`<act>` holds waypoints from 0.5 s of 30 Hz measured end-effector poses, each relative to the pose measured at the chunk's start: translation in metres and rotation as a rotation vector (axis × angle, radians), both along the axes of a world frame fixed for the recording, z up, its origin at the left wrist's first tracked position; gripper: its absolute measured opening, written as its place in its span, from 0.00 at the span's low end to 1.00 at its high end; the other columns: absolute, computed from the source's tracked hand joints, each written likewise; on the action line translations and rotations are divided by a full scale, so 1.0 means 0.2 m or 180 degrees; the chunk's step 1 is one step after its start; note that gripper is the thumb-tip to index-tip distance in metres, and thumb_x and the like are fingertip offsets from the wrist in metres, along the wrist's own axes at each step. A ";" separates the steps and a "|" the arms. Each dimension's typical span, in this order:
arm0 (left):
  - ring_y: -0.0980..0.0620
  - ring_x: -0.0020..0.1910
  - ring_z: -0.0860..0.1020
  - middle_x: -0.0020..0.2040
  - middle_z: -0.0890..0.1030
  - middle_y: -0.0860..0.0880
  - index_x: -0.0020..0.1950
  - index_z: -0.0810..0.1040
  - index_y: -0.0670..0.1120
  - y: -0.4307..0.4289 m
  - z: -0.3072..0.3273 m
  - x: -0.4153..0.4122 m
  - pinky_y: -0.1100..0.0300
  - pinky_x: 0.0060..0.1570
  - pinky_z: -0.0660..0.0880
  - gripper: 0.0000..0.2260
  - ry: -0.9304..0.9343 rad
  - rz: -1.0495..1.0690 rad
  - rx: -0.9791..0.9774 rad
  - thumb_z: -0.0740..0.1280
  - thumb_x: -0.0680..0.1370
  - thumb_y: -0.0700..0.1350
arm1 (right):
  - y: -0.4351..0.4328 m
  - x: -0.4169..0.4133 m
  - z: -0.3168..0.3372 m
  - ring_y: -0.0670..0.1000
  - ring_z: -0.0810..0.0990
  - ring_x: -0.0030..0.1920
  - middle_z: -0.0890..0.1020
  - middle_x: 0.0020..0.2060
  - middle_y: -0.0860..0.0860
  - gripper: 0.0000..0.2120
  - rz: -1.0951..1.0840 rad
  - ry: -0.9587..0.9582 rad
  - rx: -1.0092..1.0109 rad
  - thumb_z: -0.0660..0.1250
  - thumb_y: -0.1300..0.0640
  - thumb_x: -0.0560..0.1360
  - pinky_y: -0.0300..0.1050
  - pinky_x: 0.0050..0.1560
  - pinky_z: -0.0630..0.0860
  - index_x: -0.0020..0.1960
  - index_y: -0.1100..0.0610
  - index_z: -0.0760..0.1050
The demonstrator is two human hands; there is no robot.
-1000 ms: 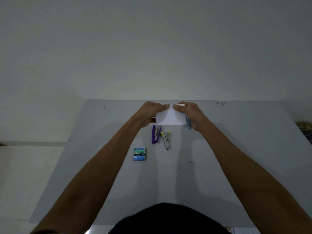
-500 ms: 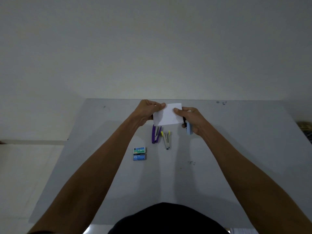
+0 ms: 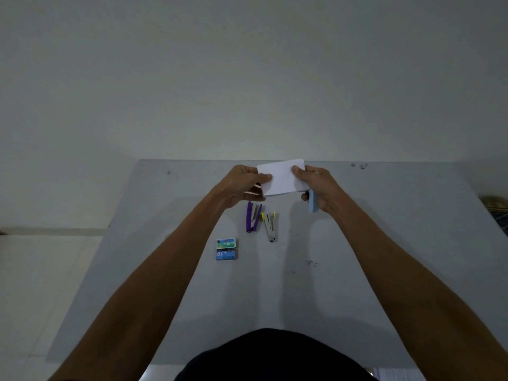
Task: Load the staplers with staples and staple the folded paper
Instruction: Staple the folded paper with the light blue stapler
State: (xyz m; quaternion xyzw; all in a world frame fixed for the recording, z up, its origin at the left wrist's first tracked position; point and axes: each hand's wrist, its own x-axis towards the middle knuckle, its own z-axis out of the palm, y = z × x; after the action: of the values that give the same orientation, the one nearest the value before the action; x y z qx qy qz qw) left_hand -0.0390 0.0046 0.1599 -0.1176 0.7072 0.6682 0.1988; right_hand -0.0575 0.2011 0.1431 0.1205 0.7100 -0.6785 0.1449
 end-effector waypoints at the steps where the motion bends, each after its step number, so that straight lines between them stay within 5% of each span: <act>1: 0.46 0.42 0.80 0.48 0.81 0.41 0.55 0.78 0.37 0.00 0.00 0.00 0.55 0.43 0.82 0.10 -0.0036 0.0000 0.0005 0.69 0.76 0.40 | 0.00 0.00 0.00 0.50 0.75 0.33 0.80 0.39 0.53 0.12 -0.0005 -0.0029 -0.0021 0.71 0.51 0.74 0.38 0.23 0.68 0.52 0.59 0.79; 6: 0.46 0.41 0.80 0.57 0.79 0.36 0.57 0.77 0.32 0.02 -0.01 0.00 0.57 0.36 0.82 0.11 -0.0082 0.0581 0.0394 0.68 0.75 0.35 | 0.00 0.02 -0.02 0.49 0.74 0.28 0.79 0.37 0.56 0.22 -0.0023 -0.0664 -0.0438 0.73 0.43 0.70 0.41 0.28 0.70 0.52 0.59 0.76; 9: 0.44 0.42 0.80 0.60 0.78 0.34 0.50 0.77 0.33 0.01 -0.01 -0.01 0.55 0.34 0.82 0.05 -0.0165 0.0902 0.0626 0.68 0.75 0.33 | 0.00 0.06 -0.06 0.52 0.80 0.36 0.76 0.40 0.59 0.14 0.0180 -0.0986 -0.0820 0.70 0.52 0.74 0.42 0.30 0.74 0.53 0.58 0.71; 11: 0.41 0.46 0.79 0.61 0.77 0.33 0.55 0.76 0.30 0.00 -0.02 -0.01 0.55 0.34 0.82 0.09 -0.0205 0.1054 0.0669 0.67 0.75 0.32 | -0.01 0.08 -0.09 0.53 0.80 0.40 0.77 0.44 0.62 0.11 0.0311 -0.1081 -0.1077 0.67 0.55 0.77 0.42 0.32 0.79 0.52 0.61 0.69; 15: 0.40 0.48 0.79 0.61 0.77 0.33 0.60 0.73 0.29 0.01 -0.03 -0.01 0.55 0.32 0.81 0.14 -0.0260 0.1182 0.0723 0.67 0.75 0.31 | -0.07 0.11 -0.12 0.52 0.77 0.32 0.79 0.58 0.63 0.22 0.0438 -0.0945 -0.1395 0.62 0.46 0.78 0.41 0.28 0.77 0.61 0.64 0.69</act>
State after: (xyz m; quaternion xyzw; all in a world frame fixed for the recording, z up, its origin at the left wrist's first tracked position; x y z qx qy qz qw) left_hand -0.0405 0.0068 0.1534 -0.2496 0.5850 0.7634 0.1128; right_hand -0.0350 0.1871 0.1193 0.1359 0.5238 -0.7794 0.3158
